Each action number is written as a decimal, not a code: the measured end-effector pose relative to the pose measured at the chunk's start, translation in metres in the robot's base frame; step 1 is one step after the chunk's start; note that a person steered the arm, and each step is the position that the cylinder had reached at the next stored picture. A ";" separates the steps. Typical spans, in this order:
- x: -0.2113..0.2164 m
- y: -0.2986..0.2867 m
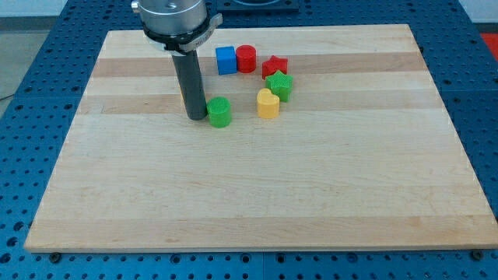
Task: Slide the yellow heart to the green circle
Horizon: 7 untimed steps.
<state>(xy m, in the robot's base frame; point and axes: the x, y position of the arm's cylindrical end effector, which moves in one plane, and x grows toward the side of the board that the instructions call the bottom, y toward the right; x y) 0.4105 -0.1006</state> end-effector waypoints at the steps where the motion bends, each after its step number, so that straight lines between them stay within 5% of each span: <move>1: 0.019 -0.001; 4: -0.002 0.034; 7: 0.059 0.034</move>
<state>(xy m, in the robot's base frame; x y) 0.4699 -0.0667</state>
